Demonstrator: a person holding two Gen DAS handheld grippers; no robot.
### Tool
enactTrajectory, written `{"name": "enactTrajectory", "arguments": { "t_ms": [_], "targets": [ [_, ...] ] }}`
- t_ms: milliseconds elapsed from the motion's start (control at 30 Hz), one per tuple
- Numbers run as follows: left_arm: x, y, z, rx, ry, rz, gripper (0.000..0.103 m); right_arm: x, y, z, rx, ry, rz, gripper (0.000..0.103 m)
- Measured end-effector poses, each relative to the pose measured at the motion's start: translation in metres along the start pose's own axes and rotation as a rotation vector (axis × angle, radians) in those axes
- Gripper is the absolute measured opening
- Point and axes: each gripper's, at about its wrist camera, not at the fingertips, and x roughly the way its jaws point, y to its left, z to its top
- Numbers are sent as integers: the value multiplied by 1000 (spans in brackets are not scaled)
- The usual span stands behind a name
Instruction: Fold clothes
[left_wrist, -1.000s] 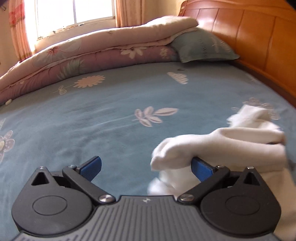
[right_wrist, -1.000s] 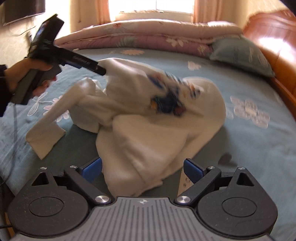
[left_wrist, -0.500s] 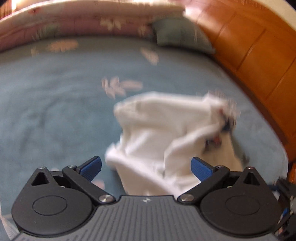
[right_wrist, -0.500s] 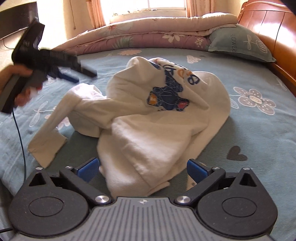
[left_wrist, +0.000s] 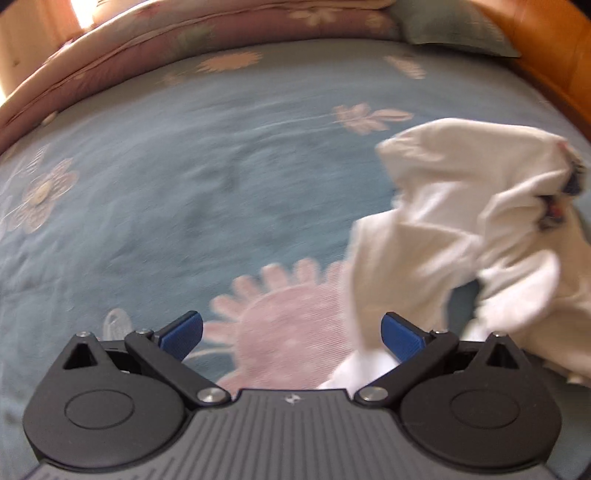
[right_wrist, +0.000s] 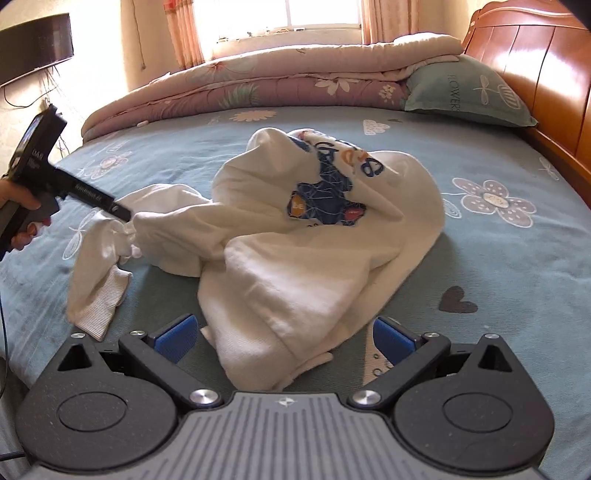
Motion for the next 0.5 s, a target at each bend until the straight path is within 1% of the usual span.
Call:
{"name": "enactTrajectory", "arguments": {
  "t_ms": [67,133,200,267,333,367,400,433,500],
  "targets": [
    [12,-19,8,85,-1,-12,102,2,4,1,-10,3,8,103],
    [33,-31,16,144,17,3,102,4,9,3,-24,8,9,103],
    [48,-34,21,145,39,26,102,6,13,4,-37,13,10,103],
    [56,-31,22,139,36,67,100,7,15,4,-47,17,5,103],
    [53,-19,19,112,23,91,94,7,16,4,-60,18,-5,103],
    [50,-12,18,98,17,97,86,7,16,3,-66,18,-11,103],
    [48,-4,16,83,15,117,81,9,16,3,-63,20,-12,103],
    [45,5,15,68,14,143,78,11,15,3,-61,22,-12,103],
    [40,21,11,49,8,185,58,14,14,4,-56,25,-14,103]
  ]
}}
